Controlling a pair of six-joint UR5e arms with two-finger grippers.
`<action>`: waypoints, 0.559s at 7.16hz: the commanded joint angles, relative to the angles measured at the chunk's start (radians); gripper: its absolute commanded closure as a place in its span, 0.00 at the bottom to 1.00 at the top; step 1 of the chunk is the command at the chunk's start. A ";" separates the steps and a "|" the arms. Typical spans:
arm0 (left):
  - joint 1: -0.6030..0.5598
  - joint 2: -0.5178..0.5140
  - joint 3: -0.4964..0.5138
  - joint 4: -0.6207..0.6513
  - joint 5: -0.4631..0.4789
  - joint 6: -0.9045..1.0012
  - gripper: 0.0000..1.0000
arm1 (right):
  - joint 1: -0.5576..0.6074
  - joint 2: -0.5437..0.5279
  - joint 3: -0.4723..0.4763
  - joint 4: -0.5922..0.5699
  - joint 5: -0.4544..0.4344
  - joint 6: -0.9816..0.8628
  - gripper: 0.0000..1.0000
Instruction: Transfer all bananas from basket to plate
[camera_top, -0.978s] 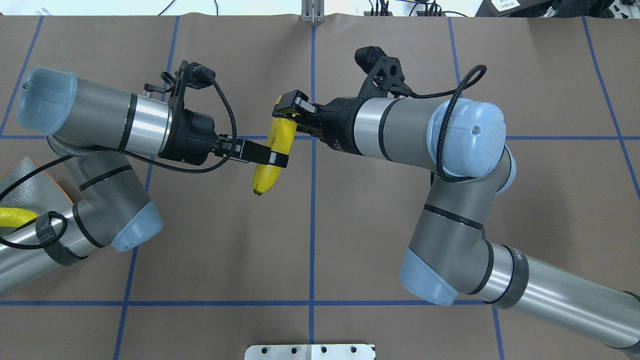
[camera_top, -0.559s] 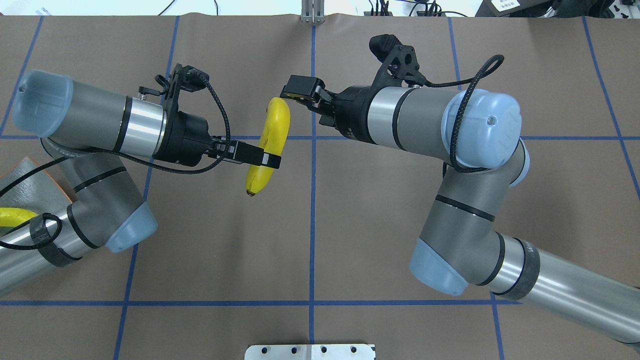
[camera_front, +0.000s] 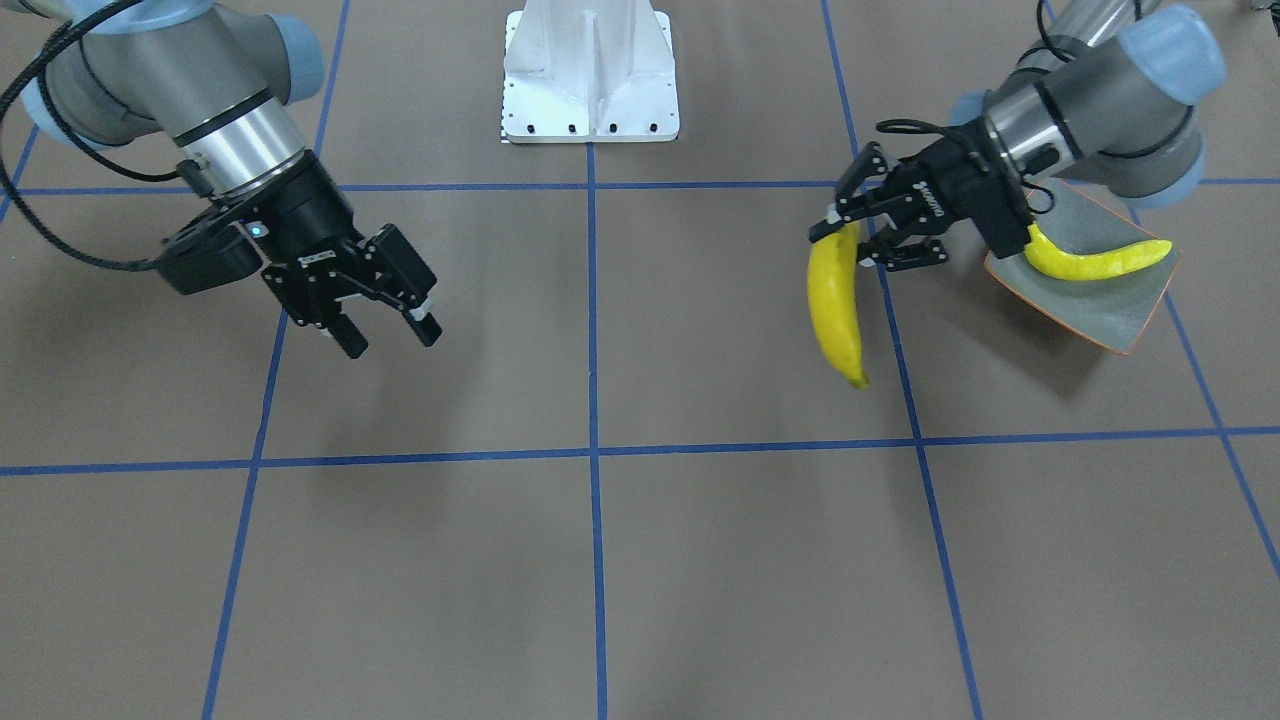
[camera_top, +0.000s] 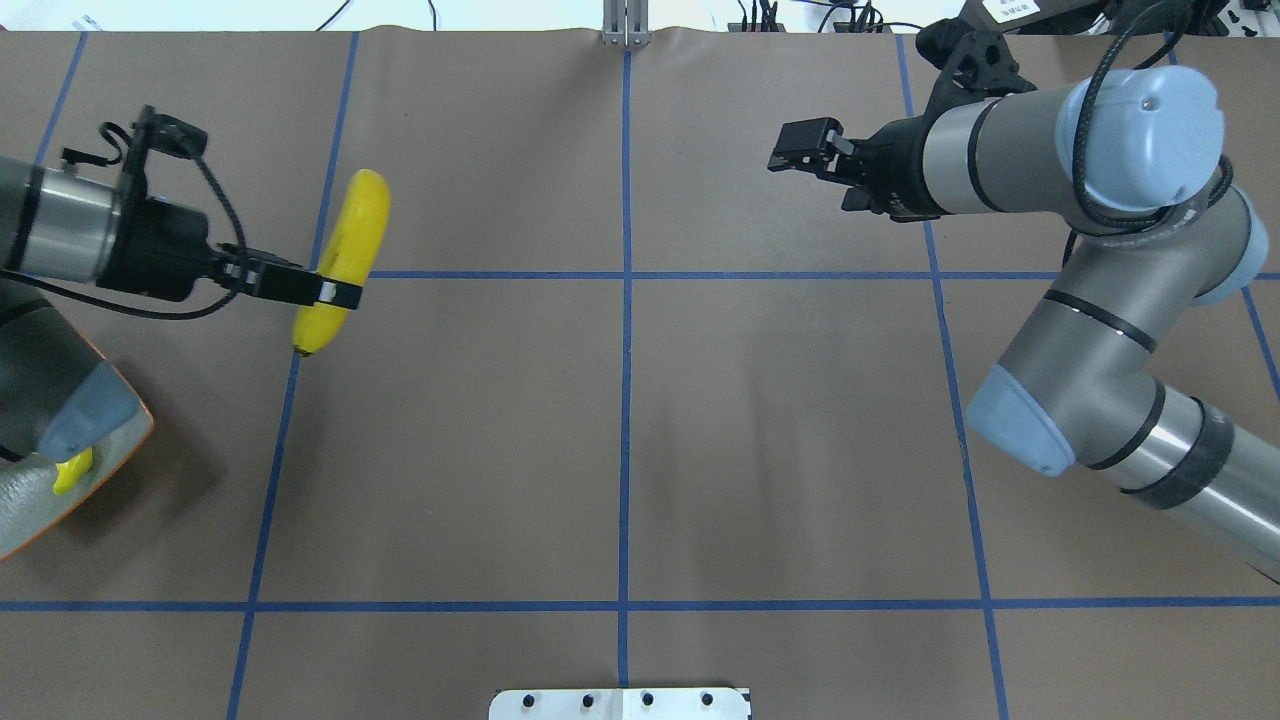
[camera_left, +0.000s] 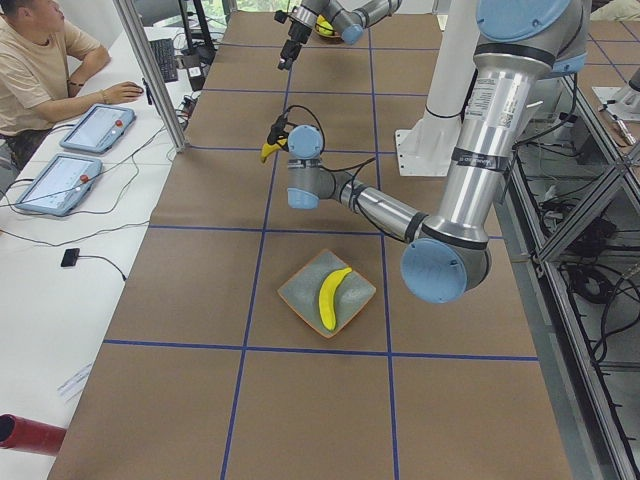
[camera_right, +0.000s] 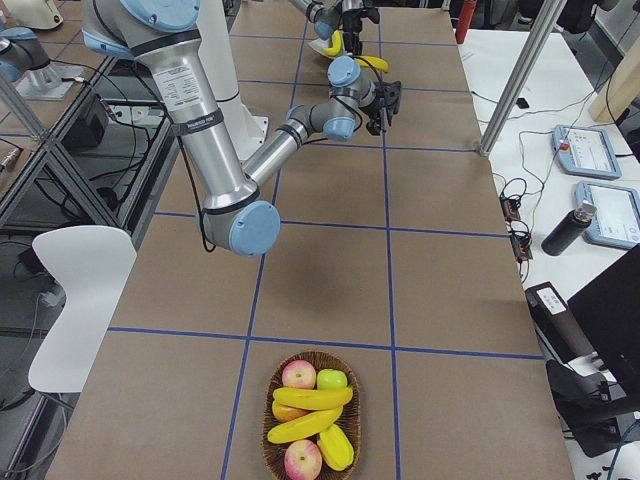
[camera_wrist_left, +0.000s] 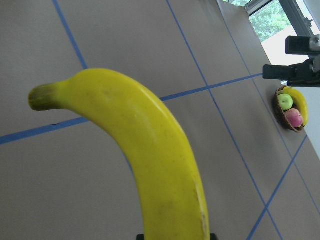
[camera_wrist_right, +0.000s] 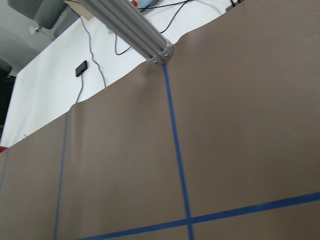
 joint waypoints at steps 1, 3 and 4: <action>-0.212 0.097 0.074 -0.001 -0.197 0.296 1.00 | 0.107 -0.128 0.000 -0.026 0.090 -0.182 0.00; -0.270 0.215 0.135 -0.001 -0.224 0.622 1.00 | 0.226 -0.273 0.000 -0.017 0.175 -0.415 0.00; -0.270 0.254 0.140 -0.001 -0.224 0.705 1.00 | 0.295 -0.340 0.000 -0.015 0.227 -0.546 0.00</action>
